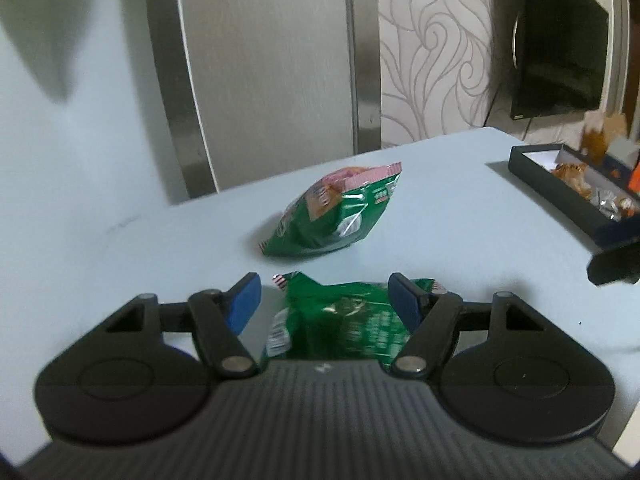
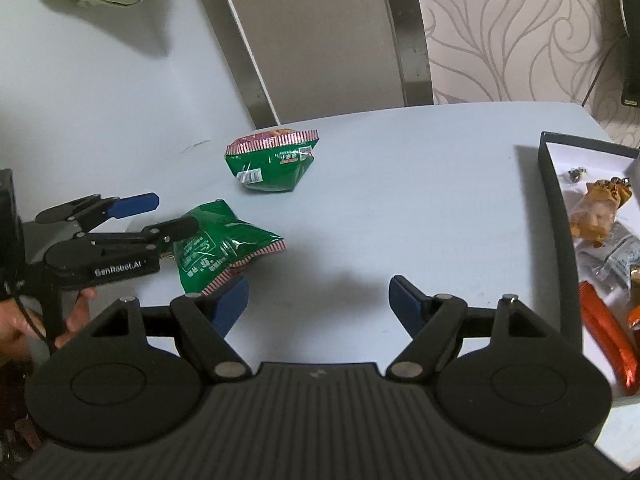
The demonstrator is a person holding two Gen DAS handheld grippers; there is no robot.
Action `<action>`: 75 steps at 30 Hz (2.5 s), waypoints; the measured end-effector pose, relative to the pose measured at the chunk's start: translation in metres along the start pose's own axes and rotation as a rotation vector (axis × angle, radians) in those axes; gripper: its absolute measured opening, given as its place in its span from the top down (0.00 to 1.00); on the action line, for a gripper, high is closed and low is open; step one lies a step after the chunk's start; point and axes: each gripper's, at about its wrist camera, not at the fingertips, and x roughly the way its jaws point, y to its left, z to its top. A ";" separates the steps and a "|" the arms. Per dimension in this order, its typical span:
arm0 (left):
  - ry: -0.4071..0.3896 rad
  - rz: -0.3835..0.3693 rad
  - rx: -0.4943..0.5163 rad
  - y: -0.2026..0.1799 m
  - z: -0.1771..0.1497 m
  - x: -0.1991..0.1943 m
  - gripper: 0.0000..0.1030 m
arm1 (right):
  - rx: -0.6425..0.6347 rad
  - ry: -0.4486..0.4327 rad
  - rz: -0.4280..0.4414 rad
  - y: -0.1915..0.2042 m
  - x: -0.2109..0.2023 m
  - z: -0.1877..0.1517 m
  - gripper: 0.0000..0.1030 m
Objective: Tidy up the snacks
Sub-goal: 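Move the left tool to the green shrimp-chip bag while the right tool approaches the green cracker bag, then close the left gripper on the green shrimp-chip bag while the right closes on the cracker bag, then carry both green snack bags over the black box with both grippers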
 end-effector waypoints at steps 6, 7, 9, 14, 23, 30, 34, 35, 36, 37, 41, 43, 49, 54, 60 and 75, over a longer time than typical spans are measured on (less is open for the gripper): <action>0.074 -0.130 -0.102 0.036 -0.007 0.022 0.29 | 0.047 -0.010 -0.043 0.010 0.003 -0.002 0.21; 0.075 -0.157 -0.113 0.037 -0.008 0.024 0.29 | 0.058 -0.012 -0.046 0.012 0.004 -0.003 0.21; 0.089 -0.197 -0.119 0.035 -0.007 0.026 0.28 | 0.068 -0.017 -0.056 0.016 0.007 -0.003 0.21; 0.090 -0.244 -0.020 0.004 -0.019 0.023 0.16 | 0.086 -0.022 -0.062 0.028 0.016 -0.003 0.21; 0.070 -0.186 -0.035 -0.029 -0.021 0.027 0.23 | 0.063 -0.012 -0.042 0.045 0.028 0.007 0.21; 0.060 -0.143 -0.048 -0.039 -0.022 0.022 0.37 | 0.013 -0.017 -0.015 0.038 0.029 0.022 0.21; 0.051 -0.105 -0.077 -0.036 -0.019 0.014 0.38 | -0.042 -0.031 0.023 0.038 0.034 0.038 0.21; 0.049 -0.093 -0.083 -0.034 -0.018 0.012 0.39 | -0.066 -0.036 0.036 0.040 0.037 0.044 0.21; 0.047 -0.083 -0.090 -0.032 -0.018 0.010 0.39 | -0.090 -0.037 0.046 0.042 0.042 0.051 0.21; 0.047 -0.074 -0.097 -0.030 -0.018 0.008 0.38 | -0.109 -0.035 0.055 0.043 0.047 0.057 0.21; 0.038 -0.028 -0.117 -0.024 -0.019 0.000 0.38 | -0.139 -0.047 0.084 0.050 0.071 0.081 0.16; 0.034 -0.002 -0.138 -0.019 -0.020 -0.003 0.38 | -0.133 -0.052 0.085 0.051 0.086 0.088 0.11; 0.037 0.056 -0.171 -0.005 -0.021 -0.008 0.38 | -0.076 -0.038 0.076 0.049 0.129 0.087 0.08; 0.047 0.081 -0.178 0.002 -0.022 -0.010 0.38 | -0.056 -0.040 0.071 0.053 0.160 0.084 0.06; 0.047 0.091 -0.172 0.004 -0.022 -0.014 0.38 | -0.012 -0.077 0.030 0.052 0.189 0.089 0.06; 0.058 0.084 -0.163 0.003 -0.020 -0.009 0.38 | -0.053 -0.014 0.107 0.047 0.214 0.101 0.25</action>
